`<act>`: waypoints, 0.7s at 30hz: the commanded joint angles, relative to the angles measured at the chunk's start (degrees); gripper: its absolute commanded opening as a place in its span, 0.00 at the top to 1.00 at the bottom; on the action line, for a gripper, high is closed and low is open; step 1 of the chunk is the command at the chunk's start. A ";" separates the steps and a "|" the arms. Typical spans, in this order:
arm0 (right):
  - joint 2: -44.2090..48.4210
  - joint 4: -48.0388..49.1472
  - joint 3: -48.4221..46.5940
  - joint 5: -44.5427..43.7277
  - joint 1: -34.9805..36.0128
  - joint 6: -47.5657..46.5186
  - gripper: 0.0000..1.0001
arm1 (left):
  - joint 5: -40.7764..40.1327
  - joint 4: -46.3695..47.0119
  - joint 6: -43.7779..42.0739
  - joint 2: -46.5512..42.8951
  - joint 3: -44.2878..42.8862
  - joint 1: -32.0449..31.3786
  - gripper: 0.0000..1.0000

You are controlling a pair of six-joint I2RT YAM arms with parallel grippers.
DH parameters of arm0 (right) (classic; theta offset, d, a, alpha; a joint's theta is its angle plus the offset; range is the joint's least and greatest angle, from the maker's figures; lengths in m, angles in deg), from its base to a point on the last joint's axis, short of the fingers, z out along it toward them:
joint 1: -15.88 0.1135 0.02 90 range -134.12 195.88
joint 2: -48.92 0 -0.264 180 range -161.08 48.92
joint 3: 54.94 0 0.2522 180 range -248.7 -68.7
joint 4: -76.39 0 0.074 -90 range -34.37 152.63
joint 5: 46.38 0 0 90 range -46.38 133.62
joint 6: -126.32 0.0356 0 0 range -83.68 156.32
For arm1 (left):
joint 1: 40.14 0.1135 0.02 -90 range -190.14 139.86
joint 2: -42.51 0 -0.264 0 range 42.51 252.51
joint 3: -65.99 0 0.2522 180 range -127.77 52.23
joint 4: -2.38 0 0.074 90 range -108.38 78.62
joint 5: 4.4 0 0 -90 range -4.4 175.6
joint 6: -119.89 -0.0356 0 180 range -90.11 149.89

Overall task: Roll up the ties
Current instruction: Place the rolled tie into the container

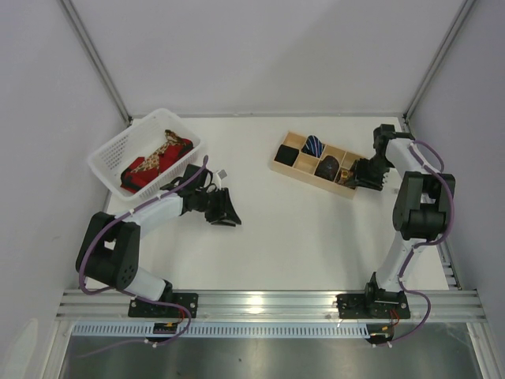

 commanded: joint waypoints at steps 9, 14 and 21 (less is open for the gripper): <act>-6.03 -6.71 -8.16 -5.22 0.56 6.59 0.92 | 1.71 -1.10 -2.19 -1.43 -1.56 2.14 0.65; -9.20 -5.58 -10.81 -5.06 1.00 7.56 0.91 | 1.97 -1.18 -2.28 -1.69 -0.77 2.49 0.65; -12.54 -7.77 -15.91 -6.91 1.08 4.22 0.88 | 2.15 -1.27 -2.54 -1.78 -0.77 2.93 0.65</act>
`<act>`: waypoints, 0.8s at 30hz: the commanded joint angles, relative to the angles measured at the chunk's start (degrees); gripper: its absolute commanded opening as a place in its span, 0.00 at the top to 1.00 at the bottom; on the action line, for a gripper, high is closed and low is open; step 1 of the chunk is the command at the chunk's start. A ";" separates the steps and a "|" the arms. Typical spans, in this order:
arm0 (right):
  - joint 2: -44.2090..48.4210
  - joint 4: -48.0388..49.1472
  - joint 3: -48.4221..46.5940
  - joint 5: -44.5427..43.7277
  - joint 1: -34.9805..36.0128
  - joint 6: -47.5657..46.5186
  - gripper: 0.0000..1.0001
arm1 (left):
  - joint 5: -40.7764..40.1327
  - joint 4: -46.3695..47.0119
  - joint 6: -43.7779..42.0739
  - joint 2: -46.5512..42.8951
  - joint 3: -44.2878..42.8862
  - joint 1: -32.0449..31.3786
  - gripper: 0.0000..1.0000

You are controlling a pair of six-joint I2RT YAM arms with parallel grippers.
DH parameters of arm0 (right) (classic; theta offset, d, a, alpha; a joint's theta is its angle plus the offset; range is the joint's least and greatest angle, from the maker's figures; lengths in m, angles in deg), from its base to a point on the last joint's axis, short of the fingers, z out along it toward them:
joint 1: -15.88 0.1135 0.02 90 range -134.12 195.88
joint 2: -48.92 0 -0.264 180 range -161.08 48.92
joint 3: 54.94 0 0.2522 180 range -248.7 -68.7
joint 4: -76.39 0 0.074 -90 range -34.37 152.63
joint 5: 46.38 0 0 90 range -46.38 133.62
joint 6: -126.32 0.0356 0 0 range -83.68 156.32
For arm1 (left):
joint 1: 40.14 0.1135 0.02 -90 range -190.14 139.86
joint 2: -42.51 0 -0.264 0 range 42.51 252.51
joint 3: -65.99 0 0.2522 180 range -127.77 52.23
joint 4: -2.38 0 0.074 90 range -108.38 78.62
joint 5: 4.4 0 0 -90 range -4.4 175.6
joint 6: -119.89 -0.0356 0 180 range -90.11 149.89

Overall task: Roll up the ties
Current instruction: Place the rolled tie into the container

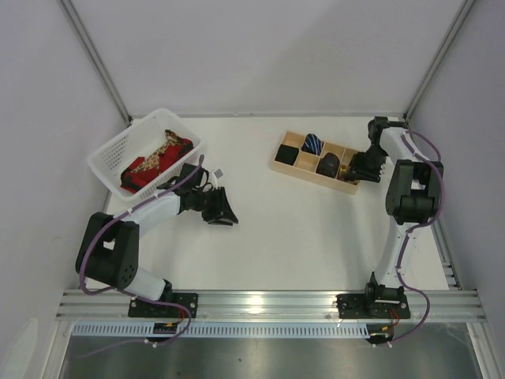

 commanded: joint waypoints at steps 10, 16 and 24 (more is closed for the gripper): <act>-1.81 0.15 -2.00 -3.60 1.24 1.65 0.84 | 1.98 0.06 -2.13 -1.51 -0.48 1.12 0.65; -1.73 2.08 1.68 -2.81 1.68 2.70 0.84 | 1.89 -0.64 -2.57 -2.13 0.05 1.65 0.65; -2.69 -0.11 -4.20 -3.78 0.98 1.03 0.67 | 2.07 -1.08 -2.92 -2.31 -0.39 2.00 0.64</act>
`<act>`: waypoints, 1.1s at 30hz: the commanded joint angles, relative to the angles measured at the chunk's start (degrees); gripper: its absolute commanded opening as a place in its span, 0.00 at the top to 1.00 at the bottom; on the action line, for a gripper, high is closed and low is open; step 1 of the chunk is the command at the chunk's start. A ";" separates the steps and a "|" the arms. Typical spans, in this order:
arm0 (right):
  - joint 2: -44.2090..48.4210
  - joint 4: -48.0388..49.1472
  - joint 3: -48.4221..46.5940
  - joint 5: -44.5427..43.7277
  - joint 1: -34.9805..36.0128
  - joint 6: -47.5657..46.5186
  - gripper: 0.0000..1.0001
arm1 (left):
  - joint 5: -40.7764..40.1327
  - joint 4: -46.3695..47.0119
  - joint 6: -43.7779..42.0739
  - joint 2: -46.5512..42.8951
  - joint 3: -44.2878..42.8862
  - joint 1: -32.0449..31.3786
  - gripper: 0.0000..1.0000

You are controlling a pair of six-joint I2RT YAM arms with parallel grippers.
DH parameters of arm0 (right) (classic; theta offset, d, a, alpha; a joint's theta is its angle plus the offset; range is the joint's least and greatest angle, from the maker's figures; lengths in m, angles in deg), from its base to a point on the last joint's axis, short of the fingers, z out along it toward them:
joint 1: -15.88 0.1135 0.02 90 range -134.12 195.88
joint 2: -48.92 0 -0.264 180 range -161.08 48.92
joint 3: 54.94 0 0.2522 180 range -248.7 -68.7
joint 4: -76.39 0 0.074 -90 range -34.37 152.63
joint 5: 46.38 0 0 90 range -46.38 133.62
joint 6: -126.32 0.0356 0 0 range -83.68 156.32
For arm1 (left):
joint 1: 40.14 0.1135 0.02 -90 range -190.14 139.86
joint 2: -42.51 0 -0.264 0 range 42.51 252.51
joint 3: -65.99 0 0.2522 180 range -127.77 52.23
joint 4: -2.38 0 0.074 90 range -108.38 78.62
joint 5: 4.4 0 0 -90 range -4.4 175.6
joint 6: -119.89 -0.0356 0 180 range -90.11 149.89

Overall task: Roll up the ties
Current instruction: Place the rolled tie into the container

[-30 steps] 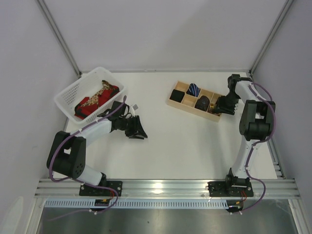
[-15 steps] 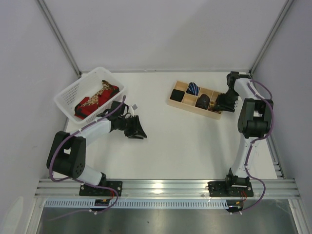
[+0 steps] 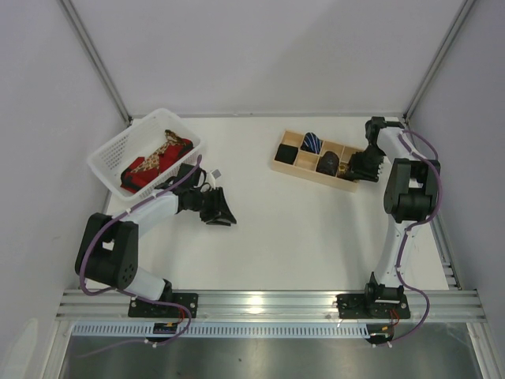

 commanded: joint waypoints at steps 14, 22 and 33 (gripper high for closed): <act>2.68 -1.23 -0.78 -1.72 0.37 -0.30 0.27 | 1.24 0.30 -1.54 -2.59 -0.72 0.67 0.64; 3.82 -3.43 -2.54 -1.55 -0.16 -1.97 0.20 | 1.24 0.47 -1.54 -2.77 -0.37 0.67 0.64; 6.63 -4.84 -2.45 -1.46 -0.25 -6.10 0.16 | 0.97 0.30 -1.19 -3.73 -0.63 0.67 0.64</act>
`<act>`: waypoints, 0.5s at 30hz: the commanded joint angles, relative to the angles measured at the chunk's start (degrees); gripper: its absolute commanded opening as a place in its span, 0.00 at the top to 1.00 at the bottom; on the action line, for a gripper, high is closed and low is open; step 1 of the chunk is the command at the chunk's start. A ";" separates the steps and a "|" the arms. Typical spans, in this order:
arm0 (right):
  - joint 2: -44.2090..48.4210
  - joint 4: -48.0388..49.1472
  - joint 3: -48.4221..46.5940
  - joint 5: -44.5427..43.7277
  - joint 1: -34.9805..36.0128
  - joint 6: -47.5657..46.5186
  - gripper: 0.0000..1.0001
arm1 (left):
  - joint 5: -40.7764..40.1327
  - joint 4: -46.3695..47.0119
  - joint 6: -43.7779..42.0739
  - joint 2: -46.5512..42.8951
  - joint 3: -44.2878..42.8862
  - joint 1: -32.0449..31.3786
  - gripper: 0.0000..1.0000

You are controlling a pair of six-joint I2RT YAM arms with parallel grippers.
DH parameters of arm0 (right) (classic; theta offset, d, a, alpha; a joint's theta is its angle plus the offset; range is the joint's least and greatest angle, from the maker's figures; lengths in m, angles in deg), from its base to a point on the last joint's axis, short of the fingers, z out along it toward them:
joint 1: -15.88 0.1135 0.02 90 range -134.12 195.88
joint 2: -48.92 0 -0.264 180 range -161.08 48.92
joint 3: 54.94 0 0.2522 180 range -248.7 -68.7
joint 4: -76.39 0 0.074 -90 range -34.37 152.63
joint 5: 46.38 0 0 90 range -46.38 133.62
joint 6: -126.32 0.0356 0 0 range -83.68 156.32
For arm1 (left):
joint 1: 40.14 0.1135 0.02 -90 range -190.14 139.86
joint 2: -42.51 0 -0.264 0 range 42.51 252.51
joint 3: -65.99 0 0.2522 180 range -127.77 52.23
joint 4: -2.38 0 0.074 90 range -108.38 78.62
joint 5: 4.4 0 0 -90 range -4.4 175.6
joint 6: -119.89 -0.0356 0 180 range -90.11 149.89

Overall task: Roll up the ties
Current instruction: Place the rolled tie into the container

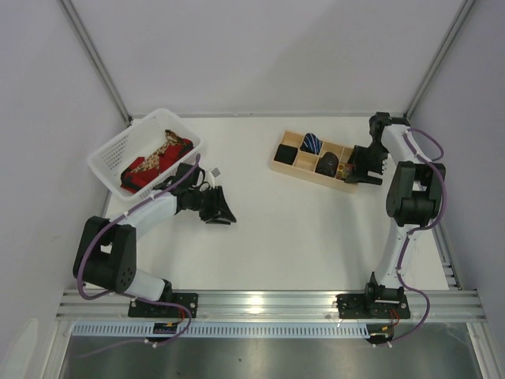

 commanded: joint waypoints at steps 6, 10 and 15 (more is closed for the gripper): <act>6.58 -3.03 -5.61 -2.66 0.67 -5.82 0.14 | 1.02 0.21 -0.95 -2.71 -0.63 0.65 0.63; 7.90 -5.94 -13.08 -4.68 0.50 -15.32 0.12 | 1.63 -0.05 -0.86 -3.76 -0.54 0.65 0.56; 15.80 -2.26 -14.08 -13.82 2.60 -36.04 0.00 | 3.56 -0.84 -1.56 -6.48 -0.72 0.74 0.45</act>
